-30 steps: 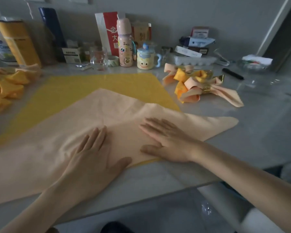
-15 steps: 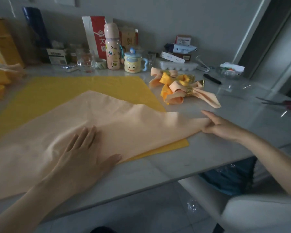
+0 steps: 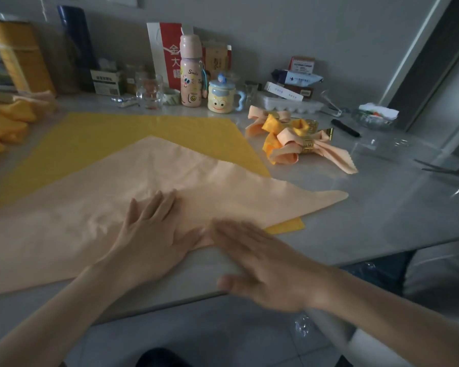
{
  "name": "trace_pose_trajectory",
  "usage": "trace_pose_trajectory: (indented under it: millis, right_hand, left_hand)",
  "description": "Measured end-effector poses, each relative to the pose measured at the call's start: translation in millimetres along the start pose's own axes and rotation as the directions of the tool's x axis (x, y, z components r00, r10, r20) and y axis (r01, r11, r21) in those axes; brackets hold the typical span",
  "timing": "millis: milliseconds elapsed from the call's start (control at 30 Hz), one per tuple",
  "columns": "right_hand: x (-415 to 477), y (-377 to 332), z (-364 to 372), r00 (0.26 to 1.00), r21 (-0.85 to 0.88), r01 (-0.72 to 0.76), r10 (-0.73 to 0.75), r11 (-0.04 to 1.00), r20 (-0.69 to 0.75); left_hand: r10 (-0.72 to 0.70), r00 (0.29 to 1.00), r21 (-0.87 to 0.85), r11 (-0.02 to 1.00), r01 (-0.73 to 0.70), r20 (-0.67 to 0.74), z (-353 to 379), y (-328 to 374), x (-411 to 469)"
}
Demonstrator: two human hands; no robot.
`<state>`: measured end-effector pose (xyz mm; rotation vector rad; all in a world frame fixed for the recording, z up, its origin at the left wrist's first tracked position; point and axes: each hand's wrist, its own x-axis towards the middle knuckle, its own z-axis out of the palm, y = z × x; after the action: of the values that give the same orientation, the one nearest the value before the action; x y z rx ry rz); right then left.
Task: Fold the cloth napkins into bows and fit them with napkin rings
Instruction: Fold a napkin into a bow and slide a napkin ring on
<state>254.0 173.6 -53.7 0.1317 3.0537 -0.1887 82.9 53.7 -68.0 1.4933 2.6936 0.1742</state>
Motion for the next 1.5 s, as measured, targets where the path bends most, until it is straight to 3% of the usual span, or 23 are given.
trace_pose_trajectory:
  millis: [133,267,367,500,567,700,800,900,1033,1200,1333,1500]
  right_hand:
    - [-35.0,59.5,-4.4,0.963,-0.017,-0.267,0.267,0.964,0.035]
    - [-68.3,104.5,-15.4,0.834,0.019,-0.551,0.551,0.834,0.028]
    - [-65.2,125.6,-30.1,0.758,-0.005,-0.643,0.636,0.765,-0.146]
    - [-18.2,128.7,-52.9,0.743,0.162,-0.511,0.528,0.844,-0.412]
    - [25.5,116.6,-58.1,0.772,0.249,-0.391,0.463,0.886,-0.435]
    - [114.8,95.9,-49.0,0.869,0.301,-0.366,0.439,0.881,-0.229]
    - [149.0,93.7,-49.7,0.863,0.244,-0.469,0.499,0.849,-0.077]
    - [164.9,95.2,-63.1,0.833,0.327,-0.527,0.553,0.785,0.015]
    - [166.6,99.3,-68.2,0.817,0.337,-0.57,0.56,0.749,0.137]
    - [152.0,108.9,-76.0,0.796,0.295,-0.605,0.55,0.74,0.251]
    - [141.5,116.3,-75.8,0.793,0.334,-0.609,0.562,0.719,0.235]
    - [165.5,110.4,-66.2,0.855,0.551,-0.466,0.512,0.692,0.08]
  left_hand:
    - [-0.001,1.0,0.019,1.0,0.001,0.017,1.2,-0.9,-1.2]
    - [0.025,0.999,0.026,0.999,-0.026,0.022,0.6,-3.2,-1.4]
    - [0.05,0.998,-0.113,0.993,-0.045,0.043,-7.2,-4.9,-1.6]
    - [-0.039,0.995,-0.427,0.904,-0.005,-0.095,-32.9,-33.2,18.3]
    - [-0.133,0.987,-0.352,0.931,0.095,-0.085,-43.4,-60.2,35.2]
    - [-0.275,0.961,-0.091,0.957,0.276,0.031,-46.0,-100.9,64.6]
    - [-0.386,0.92,-0.15,0.907,0.393,0.073,-44.8,-111.5,78.8]
    - [-0.523,0.836,-0.112,0.832,0.543,0.169,-65.6,-115.2,86.3]
    - [-0.482,0.801,-0.155,0.815,0.559,0.355,-80.9,-122.7,94.3]
    - [-0.444,0.771,-0.16,0.811,0.562,0.456,-90.3,-128.3,101.9]
    - [-0.441,0.822,-0.426,0.706,0.565,0.36,-86.4,-123.4,111.1]
    - [-0.494,0.868,-0.505,0.737,0.45,0.052,-64.3,-118.2,119.1]
